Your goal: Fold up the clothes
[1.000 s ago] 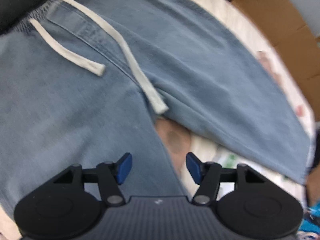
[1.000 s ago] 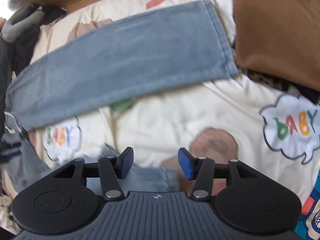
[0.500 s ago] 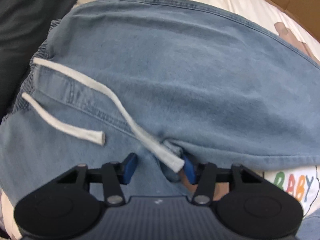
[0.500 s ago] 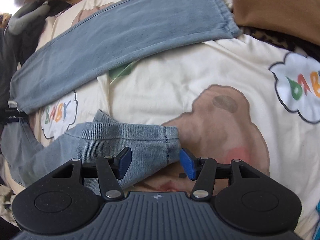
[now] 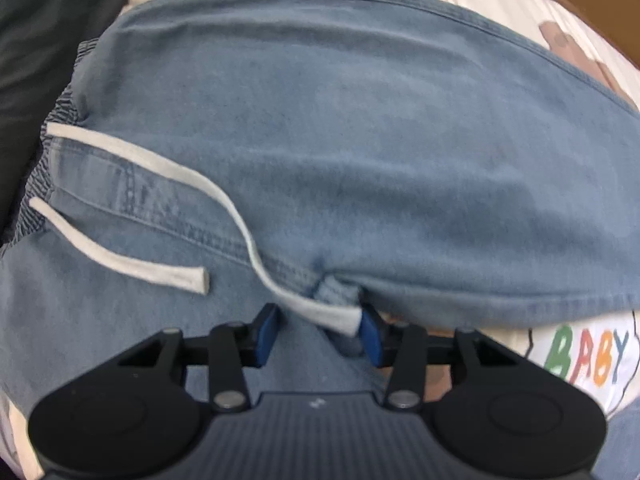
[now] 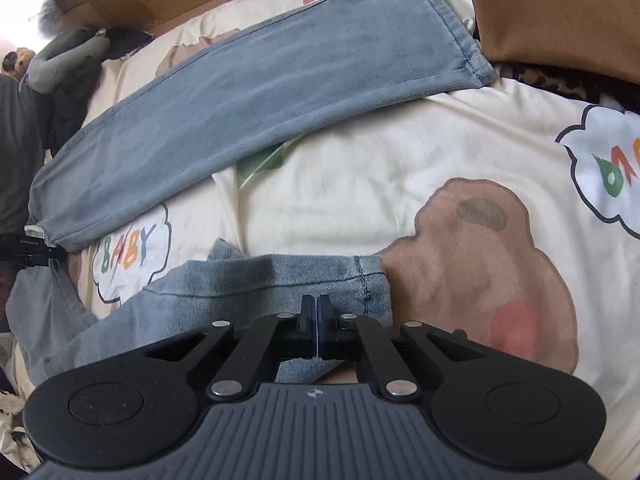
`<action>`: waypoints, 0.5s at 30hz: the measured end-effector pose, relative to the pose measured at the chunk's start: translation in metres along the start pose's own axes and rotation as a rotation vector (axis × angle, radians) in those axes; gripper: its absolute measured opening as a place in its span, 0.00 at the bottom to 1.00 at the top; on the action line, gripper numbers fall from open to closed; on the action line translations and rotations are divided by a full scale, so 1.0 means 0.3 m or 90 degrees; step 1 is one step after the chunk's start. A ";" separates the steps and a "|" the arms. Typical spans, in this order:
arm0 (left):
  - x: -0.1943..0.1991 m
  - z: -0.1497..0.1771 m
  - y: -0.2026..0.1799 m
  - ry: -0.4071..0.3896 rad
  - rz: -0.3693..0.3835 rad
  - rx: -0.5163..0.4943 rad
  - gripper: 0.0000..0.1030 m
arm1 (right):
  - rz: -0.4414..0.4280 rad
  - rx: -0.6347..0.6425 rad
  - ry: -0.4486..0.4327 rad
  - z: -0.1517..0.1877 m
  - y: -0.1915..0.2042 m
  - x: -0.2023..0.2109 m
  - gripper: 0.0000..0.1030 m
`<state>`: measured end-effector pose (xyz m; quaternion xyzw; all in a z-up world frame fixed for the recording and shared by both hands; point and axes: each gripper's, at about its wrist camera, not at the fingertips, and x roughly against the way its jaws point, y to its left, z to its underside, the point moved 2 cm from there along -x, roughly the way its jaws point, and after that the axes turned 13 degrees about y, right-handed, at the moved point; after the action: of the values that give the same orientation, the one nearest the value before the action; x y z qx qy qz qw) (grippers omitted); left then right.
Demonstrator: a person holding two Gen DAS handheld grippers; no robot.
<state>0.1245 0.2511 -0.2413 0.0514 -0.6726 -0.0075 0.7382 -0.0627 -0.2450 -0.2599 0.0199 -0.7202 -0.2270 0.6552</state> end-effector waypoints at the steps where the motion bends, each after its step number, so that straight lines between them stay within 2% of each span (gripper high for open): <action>1: 0.000 0.009 -0.001 0.000 -0.005 -0.008 0.46 | 0.011 -0.007 0.001 -0.005 -0.008 0.000 0.04; 2: -0.001 0.018 0.000 0.001 -0.009 -0.013 0.47 | 0.021 -0.015 -0.001 -0.010 -0.018 0.002 0.08; 3: -0.002 0.024 0.002 0.002 -0.012 -0.016 0.47 | 0.031 -0.023 -0.003 -0.015 -0.028 0.005 0.28; 4: -0.004 0.028 0.008 0.002 -0.012 -0.015 0.47 | 0.037 -0.027 -0.007 -0.020 -0.037 0.007 0.52; 6: -0.005 0.033 0.019 0.004 -0.003 -0.009 0.47 | 0.040 -0.018 -0.011 -0.030 -0.047 0.008 0.66; 9: -0.005 0.039 0.031 0.006 0.009 0.002 0.47 | 0.018 0.028 0.017 -0.053 -0.049 -0.029 0.65; 15: -0.012 0.054 0.041 0.004 0.020 0.005 0.48 | 0.020 0.075 0.019 -0.052 -0.029 -0.089 0.65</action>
<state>0.1075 0.2626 -0.2422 0.0436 -0.6709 0.0067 0.7403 -0.0465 -0.2488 -0.2874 0.0508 -0.7226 -0.1734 0.6673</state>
